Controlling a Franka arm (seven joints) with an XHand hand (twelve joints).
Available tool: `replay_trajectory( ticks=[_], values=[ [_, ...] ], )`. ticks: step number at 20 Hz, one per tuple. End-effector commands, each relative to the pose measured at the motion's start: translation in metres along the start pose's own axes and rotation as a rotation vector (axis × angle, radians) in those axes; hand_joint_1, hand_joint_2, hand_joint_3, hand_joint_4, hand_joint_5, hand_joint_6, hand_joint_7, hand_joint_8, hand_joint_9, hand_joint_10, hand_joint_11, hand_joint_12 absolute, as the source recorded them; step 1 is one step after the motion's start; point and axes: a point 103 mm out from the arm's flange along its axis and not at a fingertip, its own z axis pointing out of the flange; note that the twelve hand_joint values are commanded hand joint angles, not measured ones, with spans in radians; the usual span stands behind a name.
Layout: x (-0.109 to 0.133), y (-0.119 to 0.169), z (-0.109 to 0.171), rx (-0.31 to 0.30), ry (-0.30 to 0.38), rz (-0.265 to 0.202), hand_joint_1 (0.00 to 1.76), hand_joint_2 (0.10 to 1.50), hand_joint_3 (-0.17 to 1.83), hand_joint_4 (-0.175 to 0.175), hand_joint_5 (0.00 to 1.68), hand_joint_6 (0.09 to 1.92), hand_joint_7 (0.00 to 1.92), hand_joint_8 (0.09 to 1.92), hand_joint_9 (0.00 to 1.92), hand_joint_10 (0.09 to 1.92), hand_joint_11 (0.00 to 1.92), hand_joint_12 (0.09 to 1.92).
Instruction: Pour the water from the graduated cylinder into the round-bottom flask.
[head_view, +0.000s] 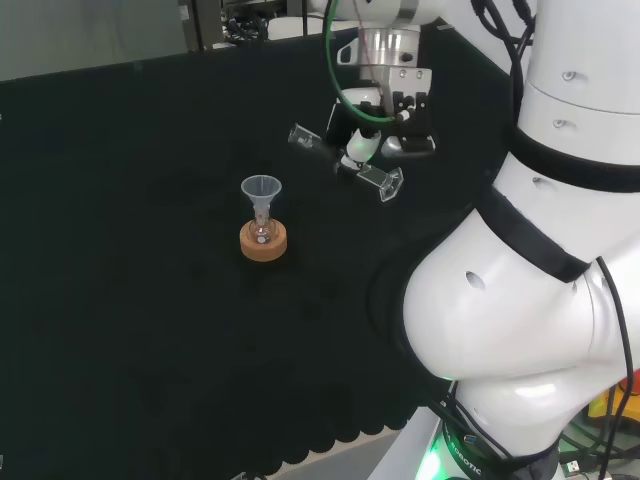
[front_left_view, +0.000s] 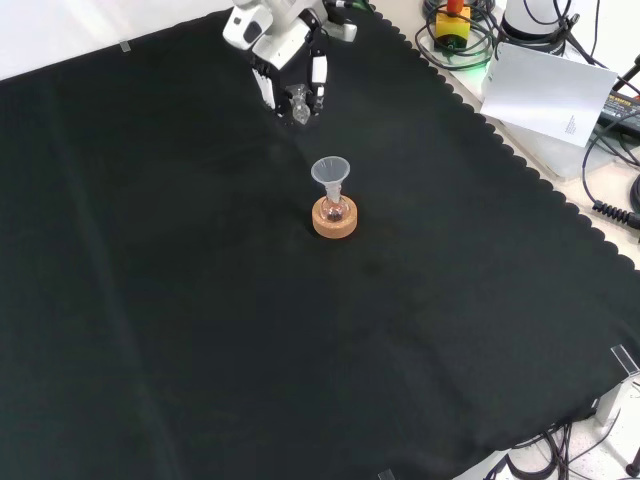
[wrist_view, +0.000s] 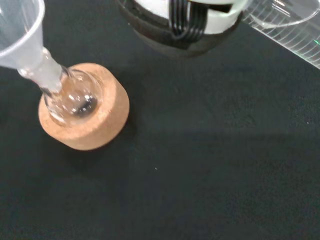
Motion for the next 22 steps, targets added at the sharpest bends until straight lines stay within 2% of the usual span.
replay_trajectory(
  ticks=[1, 13, 22],
  values=[
    [0.009, 0.001, 0.005, 0.065, -0.076, 0.005, 1.42, 0.96, -0.01, -0.175, 1.29, 0.46, 1.22, 0.64, 1.55, 0.09, 1.25, 0.74],
    [0.025, -0.009, 0.004, 0.091, -0.156, -0.012, 1.42, 0.96, -0.01, -0.175, 1.29, 0.45, 1.22, 0.63, 1.55, 0.09, 1.26, 0.74],
    [0.036, -0.009, 0.007, 0.123, -0.206, -0.002, 1.42, 0.96, 0.0, -0.175, 1.29, 0.45, 1.22, 0.63, 1.55, 0.09, 1.25, 0.73]
  ],
)
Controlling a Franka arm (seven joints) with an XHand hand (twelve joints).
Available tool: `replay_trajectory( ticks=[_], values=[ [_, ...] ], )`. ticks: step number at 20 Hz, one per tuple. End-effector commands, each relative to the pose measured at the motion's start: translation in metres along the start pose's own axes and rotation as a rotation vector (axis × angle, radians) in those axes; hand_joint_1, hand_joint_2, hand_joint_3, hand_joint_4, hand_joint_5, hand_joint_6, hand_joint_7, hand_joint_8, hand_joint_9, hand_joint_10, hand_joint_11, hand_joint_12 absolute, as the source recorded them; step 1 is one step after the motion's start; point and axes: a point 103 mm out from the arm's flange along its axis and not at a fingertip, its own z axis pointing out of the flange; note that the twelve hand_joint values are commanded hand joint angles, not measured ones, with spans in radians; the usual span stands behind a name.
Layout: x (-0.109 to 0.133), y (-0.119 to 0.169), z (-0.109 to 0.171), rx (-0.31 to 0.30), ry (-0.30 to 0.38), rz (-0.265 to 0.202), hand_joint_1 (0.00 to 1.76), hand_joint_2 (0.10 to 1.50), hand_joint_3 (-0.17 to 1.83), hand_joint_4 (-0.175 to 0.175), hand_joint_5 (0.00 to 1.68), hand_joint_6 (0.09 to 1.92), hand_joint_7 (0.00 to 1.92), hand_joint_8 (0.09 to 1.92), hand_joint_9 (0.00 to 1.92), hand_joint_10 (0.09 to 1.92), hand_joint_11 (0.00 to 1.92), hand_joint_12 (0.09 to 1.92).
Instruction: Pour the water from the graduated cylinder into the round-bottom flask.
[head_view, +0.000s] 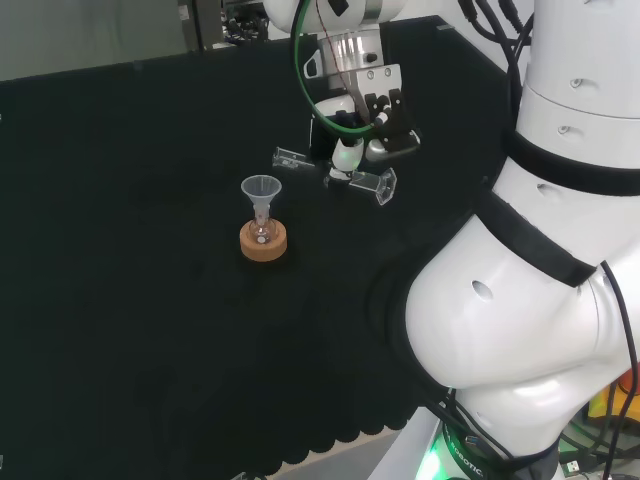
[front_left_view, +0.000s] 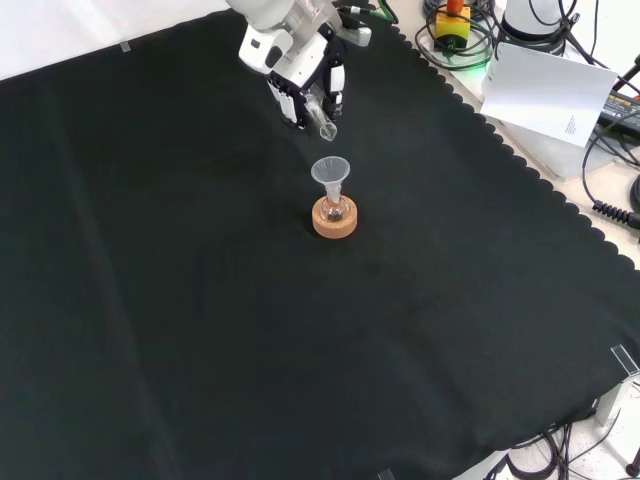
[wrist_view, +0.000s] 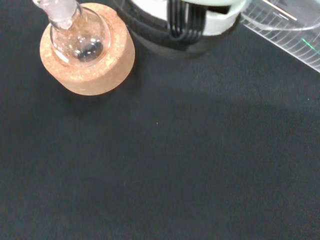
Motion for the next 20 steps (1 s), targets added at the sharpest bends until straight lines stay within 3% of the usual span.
replay_trajectory(
  ticks=[1, 11, 20],
  values=[
    [0.006, 0.0, 0.0, 0.017, -0.037, 0.005, 1.42, 0.96, 0.0, -0.175, 1.29, 0.45, 1.22, 0.63, 1.55, 0.09, 1.25, 0.73],
    [0.018, 0.0, -0.001, 0.058, -0.106, 0.034, 1.42, 0.96, 0.0, -0.175, 1.29, 0.45, 1.22, 0.63, 1.55, 0.09, 1.25, 0.73],
    [0.027, 0.003, -0.003, 0.064, -0.199, 0.087, 1.42, 0.96, 0.0, -0.175, 1.3, 0.45, 1.22, 0.63, 1.56, 0.09, 1.25, 0.73]
  ],
)
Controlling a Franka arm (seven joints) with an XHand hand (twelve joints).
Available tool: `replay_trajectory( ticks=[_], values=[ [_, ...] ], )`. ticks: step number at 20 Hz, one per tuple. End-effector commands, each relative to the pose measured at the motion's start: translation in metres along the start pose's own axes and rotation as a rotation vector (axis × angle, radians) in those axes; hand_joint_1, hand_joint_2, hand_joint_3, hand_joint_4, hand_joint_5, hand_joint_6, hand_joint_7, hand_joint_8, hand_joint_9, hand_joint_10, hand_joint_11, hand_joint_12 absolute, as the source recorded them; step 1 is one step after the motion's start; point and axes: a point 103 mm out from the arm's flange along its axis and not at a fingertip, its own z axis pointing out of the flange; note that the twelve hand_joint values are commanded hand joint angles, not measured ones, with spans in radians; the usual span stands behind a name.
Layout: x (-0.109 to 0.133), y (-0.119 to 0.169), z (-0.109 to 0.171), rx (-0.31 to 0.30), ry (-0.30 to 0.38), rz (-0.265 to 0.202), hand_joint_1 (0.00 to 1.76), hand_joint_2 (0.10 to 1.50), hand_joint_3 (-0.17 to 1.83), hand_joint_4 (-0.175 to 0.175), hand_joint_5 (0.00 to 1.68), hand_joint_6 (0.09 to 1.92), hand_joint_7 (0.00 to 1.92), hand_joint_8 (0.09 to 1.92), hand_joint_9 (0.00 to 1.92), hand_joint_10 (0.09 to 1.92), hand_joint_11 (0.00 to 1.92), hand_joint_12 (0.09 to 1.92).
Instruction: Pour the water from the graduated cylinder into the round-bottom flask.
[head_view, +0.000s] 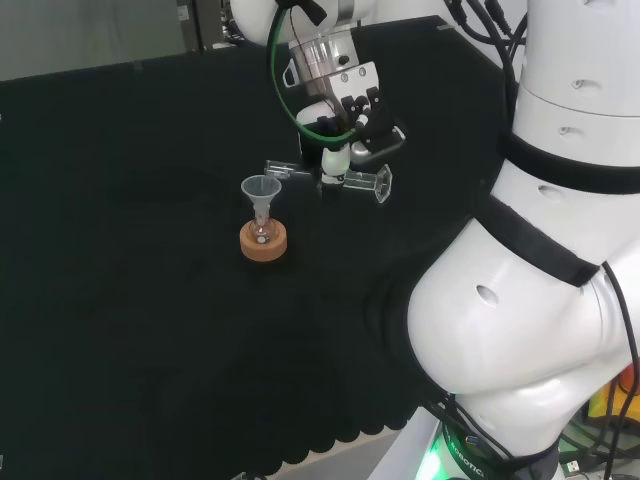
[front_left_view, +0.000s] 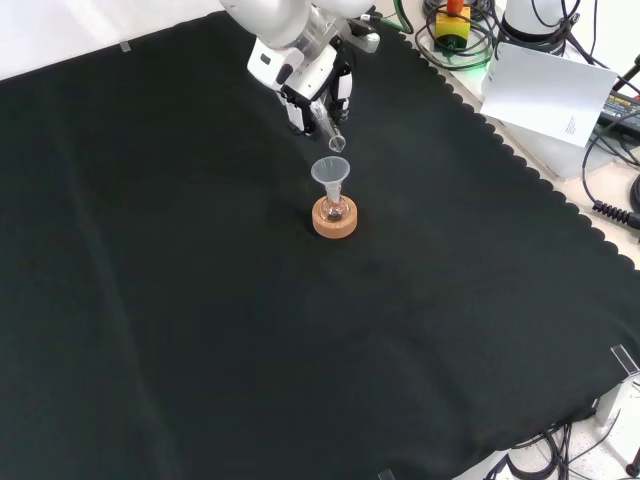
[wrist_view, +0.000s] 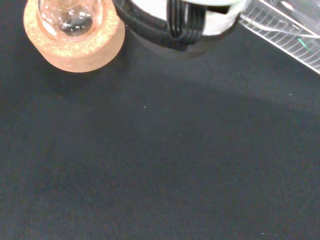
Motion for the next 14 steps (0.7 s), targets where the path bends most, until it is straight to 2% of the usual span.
replay_trajectory(
  ticks=[1, 11, 14],
  values=[
    [0.006, 0.001, -0.003, 0.006, -0.056, 0.033, 1.42, 0.96, 0.0, -0.175, 1.3, 0.45, 1.22, 0.63, 1.56, 0.09, 1.25, 0.73],
    [0.01, -0.001, -0.016, -0.006, -0.109, 0.059, 1.42, 0.96, 0.0, -0.175, 1.3, 0.45, 1.22, 0.63, 1.56, 0.09, 1.25, 0.72],
    [0.009, -0.003, -0.018, 0.003, -0.145, 0.066, 1.42, 0.96, 0.0, -0.175, 1.3, 0.45, 1.22, 0.63, 1.56, 0.09, 1.25, 0.72]
  ],
)
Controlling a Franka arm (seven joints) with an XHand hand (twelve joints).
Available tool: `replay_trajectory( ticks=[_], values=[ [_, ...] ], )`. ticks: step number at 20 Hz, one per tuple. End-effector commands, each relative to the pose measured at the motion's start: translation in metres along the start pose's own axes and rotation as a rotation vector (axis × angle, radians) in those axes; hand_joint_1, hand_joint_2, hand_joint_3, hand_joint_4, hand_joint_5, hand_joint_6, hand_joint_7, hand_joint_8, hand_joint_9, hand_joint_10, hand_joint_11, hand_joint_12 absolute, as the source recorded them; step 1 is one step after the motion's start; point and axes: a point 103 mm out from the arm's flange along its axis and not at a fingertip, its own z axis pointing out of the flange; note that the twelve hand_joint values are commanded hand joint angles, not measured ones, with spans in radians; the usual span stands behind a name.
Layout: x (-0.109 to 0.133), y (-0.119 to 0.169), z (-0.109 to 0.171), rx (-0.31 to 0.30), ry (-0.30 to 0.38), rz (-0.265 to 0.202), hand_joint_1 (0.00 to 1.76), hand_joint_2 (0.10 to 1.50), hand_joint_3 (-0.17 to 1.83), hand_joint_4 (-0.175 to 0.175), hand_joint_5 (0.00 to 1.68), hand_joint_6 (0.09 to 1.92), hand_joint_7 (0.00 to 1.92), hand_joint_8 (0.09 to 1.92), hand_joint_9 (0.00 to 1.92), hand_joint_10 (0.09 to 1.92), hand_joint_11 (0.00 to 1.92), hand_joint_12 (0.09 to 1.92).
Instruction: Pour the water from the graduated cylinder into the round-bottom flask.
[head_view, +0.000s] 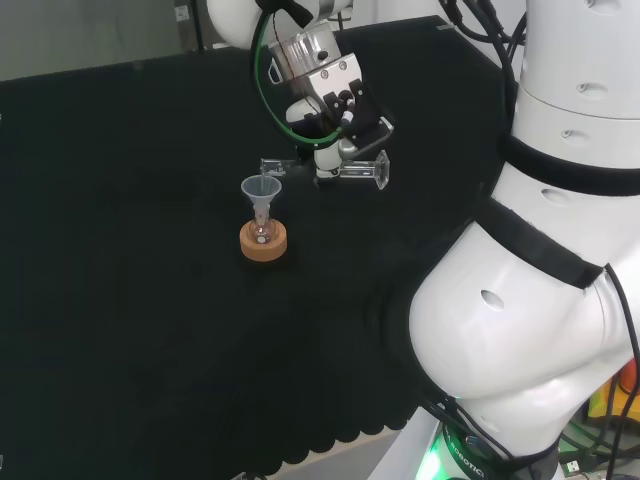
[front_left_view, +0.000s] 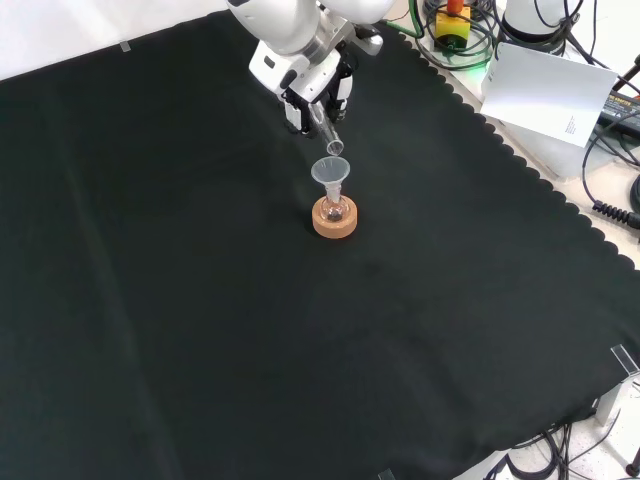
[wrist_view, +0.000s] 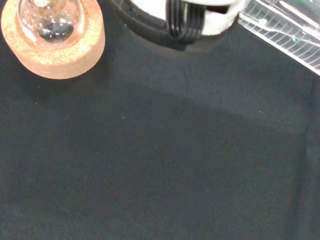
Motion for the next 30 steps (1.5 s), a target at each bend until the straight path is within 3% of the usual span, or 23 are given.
replay_trajectory(
  ticks=[1, 19, 21, 23, 27, 30],
  values=[
    [0.0, -0.003, -0.003, 0.009, -0.049, 0.007, 1.42, 0.96, 0.0, -0.175, 1.3, 0.45, 1.22, 0.63, 1.55, 0.09, 1.25, 0.72],
    [0.017, -0.004, -0.013, 0.043, -0.175, 0.065, 1.42, 0.96, 0.0, -0.175, 1.3, 0.45, 1.22, 0.63, 1.56, 0.09, 1.25, 0.72],
    [0.016, -0.005, -0.013, 0.041, -0.177, 0.065, 1.42, 0.96, 0.0, -0.175, 1.3, 0.45, 1.22, 0.63, 1.56, 0.09, 1.25, 0.72],
    [-0.005, -0.011, -0.007, 0.029, -0.157, 0.056, 1.42, 0.96, 0.0, -0.175, 1.3, 0.45, 1.22, 0.63, 1.56, 0.09, 1.25, 0.72],
    [0.002, -0.009, -0.01, 0.03, -0.165, 0.06, 1.42, 0.96, 0.0, -0.175, 1.3, 0.45, 1.22, 0.63, 1.56, 0.09, 1.25, 0.72],
    [-0.011, -0.013, -0.007, 0.018, -0.148, 0.05, 1.42, 0.96, 0.0, -0.175, 1.3, 0.45, 1.22, 0.63, 1.56, 0.09, 1.25, 0.72]
  ],
)
